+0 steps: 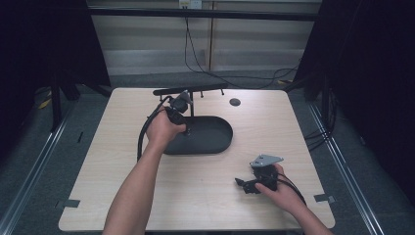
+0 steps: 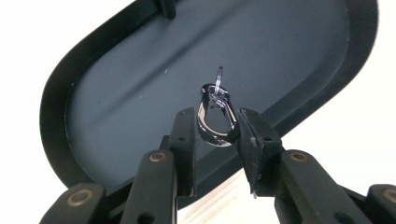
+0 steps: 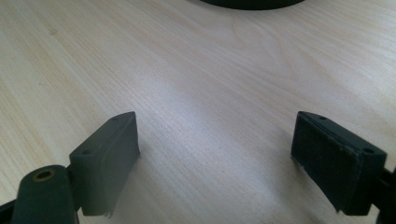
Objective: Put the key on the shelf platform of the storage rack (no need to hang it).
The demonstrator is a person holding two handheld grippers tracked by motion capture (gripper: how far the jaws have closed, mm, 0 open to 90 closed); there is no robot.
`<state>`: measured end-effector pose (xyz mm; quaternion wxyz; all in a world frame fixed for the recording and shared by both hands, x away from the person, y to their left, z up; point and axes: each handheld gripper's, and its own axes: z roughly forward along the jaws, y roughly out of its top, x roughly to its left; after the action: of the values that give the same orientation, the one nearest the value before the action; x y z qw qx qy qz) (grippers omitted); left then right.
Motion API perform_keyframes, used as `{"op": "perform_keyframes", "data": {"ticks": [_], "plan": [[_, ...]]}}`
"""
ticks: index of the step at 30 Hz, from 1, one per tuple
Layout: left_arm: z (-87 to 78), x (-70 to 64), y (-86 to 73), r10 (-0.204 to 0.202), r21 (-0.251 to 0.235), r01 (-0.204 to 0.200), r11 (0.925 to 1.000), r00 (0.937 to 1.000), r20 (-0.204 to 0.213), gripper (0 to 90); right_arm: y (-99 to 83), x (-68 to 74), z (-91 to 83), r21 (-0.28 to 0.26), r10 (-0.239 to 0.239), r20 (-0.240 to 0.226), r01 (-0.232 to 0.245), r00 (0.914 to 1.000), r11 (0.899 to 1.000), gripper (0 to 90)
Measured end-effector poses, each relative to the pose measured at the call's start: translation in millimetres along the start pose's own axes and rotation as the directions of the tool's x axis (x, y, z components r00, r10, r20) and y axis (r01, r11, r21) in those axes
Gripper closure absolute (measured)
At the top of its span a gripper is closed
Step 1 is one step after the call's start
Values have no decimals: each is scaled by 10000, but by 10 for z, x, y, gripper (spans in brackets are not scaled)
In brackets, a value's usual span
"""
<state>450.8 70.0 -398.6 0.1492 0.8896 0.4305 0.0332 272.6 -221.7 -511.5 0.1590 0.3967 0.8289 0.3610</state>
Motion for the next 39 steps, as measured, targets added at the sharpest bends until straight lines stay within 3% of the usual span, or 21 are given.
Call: {"op": "perform_keyframes", "data": {"ticks": [6,7,19,25,39], "plan": [[117,2,-13,-89,85,92,9999,9994,-322,684,0,0,0,1,2,4,-2,10000,10000,145],[144,-1,-15,-130,36,130,9999,9997,-195,684,0,1,-1,5,20,5,-20,10000,10000,146],[307,-59,-13,151,-26,-153,9999,9988,-471,685,-1,0,0,-4,-3,-4,3,10000,10000,146],[391,-55,-47,157,199,-149,9997,9990,-416,685,-1,-1,0,-6,-9,-2,9,10000,10000,146],[444,-11,-60,-126,-34,125,9999,9991,-400,686,0,0,0,-1,2,-7,-2,10000,10000,146]]}}
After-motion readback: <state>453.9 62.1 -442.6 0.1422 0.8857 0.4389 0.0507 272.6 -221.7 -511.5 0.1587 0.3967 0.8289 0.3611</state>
